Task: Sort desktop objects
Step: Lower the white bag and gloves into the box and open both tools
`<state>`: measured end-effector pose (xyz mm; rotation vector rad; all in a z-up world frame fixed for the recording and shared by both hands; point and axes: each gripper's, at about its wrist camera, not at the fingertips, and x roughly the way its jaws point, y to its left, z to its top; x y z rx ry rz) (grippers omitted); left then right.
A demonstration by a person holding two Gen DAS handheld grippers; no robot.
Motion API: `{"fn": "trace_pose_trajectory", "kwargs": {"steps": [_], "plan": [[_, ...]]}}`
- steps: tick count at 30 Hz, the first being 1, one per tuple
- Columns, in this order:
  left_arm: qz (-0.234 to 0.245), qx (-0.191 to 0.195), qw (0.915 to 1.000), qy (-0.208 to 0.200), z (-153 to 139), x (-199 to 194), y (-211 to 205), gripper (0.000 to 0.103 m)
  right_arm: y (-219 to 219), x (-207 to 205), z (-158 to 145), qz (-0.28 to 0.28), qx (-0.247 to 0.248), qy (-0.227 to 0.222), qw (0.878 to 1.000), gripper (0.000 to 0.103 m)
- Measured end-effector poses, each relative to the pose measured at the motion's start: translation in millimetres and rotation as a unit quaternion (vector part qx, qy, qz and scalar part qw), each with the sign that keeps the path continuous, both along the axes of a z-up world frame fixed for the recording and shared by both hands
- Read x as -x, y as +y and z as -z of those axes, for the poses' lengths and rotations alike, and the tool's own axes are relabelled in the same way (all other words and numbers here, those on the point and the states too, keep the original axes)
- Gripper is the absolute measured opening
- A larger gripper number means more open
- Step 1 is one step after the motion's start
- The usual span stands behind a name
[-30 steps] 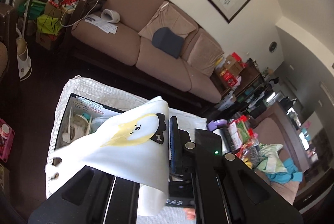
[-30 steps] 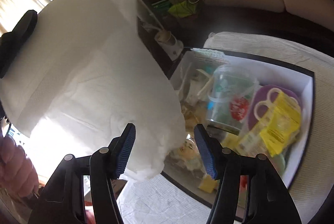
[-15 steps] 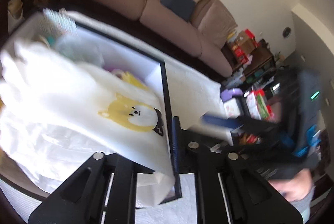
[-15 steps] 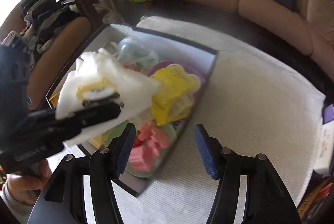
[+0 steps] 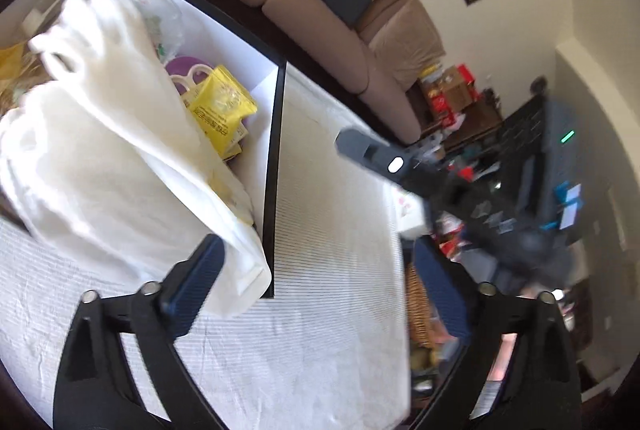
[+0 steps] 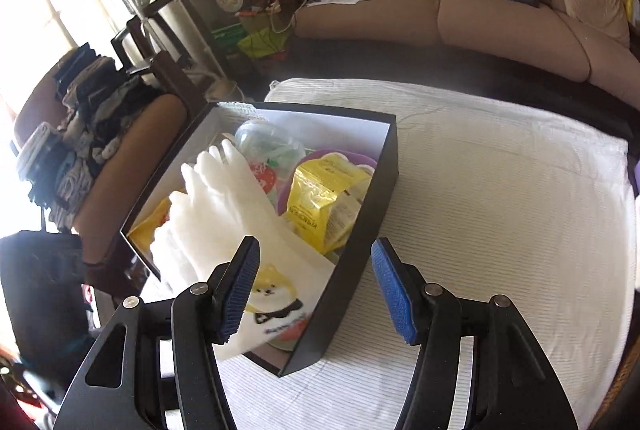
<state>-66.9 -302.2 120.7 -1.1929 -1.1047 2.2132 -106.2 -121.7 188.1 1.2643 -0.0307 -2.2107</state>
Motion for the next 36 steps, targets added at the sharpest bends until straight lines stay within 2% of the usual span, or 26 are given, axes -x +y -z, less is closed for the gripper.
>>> {"fn": "trace_pose_trajectory", "kwargs": {"steps": [3, 6, 8, 11, 12, 13, 15, 16, 17, 18, 20, 21, 22, 25, 26, 28, 29, 30, 31, 32, 33, 34, 35, 36], "plan": [[-0.013, -0.035, 0.9991, 0.020, -20, -13, -37, 0.098, -8, -11, 7, -0.022, -0.001, -0.002, 1.000, 0.062], [-0.041, -0.008, 0.9978, 0.052, -47, -13, -78, 0.098, -34, -35, 12, -0.091, -0.019, 0.010, 0.996, 0.062], [-0.053, 0.019, 0.9977, 0.038, -51, 2, -94, 0.098, -57, -52, 20, -0.132, -0.072, 0.031, 0.988, 0.060], [-0.038, 0.077, 0.9960, 0.025, -49, 33, -97, 0.098, -90, -65, 41, -0.170, -0.175, 0.069, 0.967, 0.054], [-0.033, 0.089, 0.9954, 0.017, -46, 43, -97, 0.097, -97, -66, 48, -0.176, -0.201, 0.078, 0.960, 0.045], [-0.035, 0.087, 0.9956, 0.005, -43, 48, -98, 0.097, -104, -65, 54, -0.181, -0.229, 0.093, 0.952, 0.030], [-0.046, 0.061, 0.9970, -0.010, -30, 54, -106, 0.097, -112, -59, 69, -0.189, -0.269, 0.108, 0.938, 0.015], [-0.051, 0.049, 0.9974, -0.014, -23, 56, -110, 0.097, -116, -55, 78, -0.194, -0.291, 0.111, 0.930, 0.013], [-0.057, 0.039, 0.9975, -0.015, -17, 57, -115, 0.097, -123, -53, 89, -0.205, -0.321, 0.123, 0.916, 0.012], [-0.065, 0.030, 0.9972, -0.019, -10, 57, -119, 0.097, -129, -54, 97, -0.215, -0.357, 0.156, 0.895, 0.008], [-0.073, 0.019, 0.9970, -0.020, 2, 57, -124, 0.097, -136, -54, 106, -0.218, -0.421, 0.255, 0.843, 0.008], [-0.075, 0.017, 0.9968, -0.020, 7, 54, -127, 0.097, -139, -49, 105, -0.207, -0.436, 0.293, 0.825, 0.008], [-0.076, 0.015, 0.9967, -0.023, 12, 52, -129, 0.097, -140, -40, 101, -0.192, -0.438, 0.310, 0.822, 0.008], [-0.077, 0.010, 0.9964, -0.033, 25, 47, -133, 0.097, -139, -16, 95, -0.158, -0.435, 0.322, 0.826, 0.009], [-0.074, 0.009, 0.9967, -0.034, 27, 45, -134, 0.097, -139, -17, 95, -0.173, -0.421, 0.311, 0.834, 0.011], [-0.068, 0.020, 0.9970, -0.031, 25, 41, -136, 0.097, -136, -31, 97, -0.239, -0.371, 0.252, 0.861, 0.011], [-0.066, 0.029, 0.9971, -0.024, 21, 39, -138, 0.097, -134, -41, 101, -0.266, -0.363, 0.232, 0.862, 0.012], [-0.066, 0.037, 0.9970, -0.018, 15, 38, -141, 0.097, -130, -51, 105, -0.288, -0.365, 0.222, 0.857, 0.019], [-0.067, 0.042, 0.9968, -0.012, 9, 37, -143, 0.097, -125, -59, 108, -0.298, -0.368, 0.214, 0.854, 0.015], [-0.068, 0.042, 0.9968, -0.008, 3, 38, -143, 0.098, -118, -62, 103, -0.293, -0.357, 0.209, 0.862, 0.018], [-0.065, 0.039, 0.9971, -0.005, -1, 39, -142, 0.098, -110, -63, 94, -0.288, -0.333, 0.193, 0.877, 0.034], [-0.061, 0.037, 0.9974, -0.004, -6, 40, -140, 0.098, -105, -64, 83, -0.282, -0.303, 0.177, 0.893, 0.066], [-0.058, 0.036, 0.9977, -0.003, -10, 42, -136, 0.098, -95, -64, 70, -0.272, -0.266, 0.164, 0.910, 0.076], [-0.053, 0.034, 0.9980, -0.001, -14, 44, -132, 0.098, -84, -62, 56, -0.258, -0.225, 0.155, 0.927, 0.080]]}}
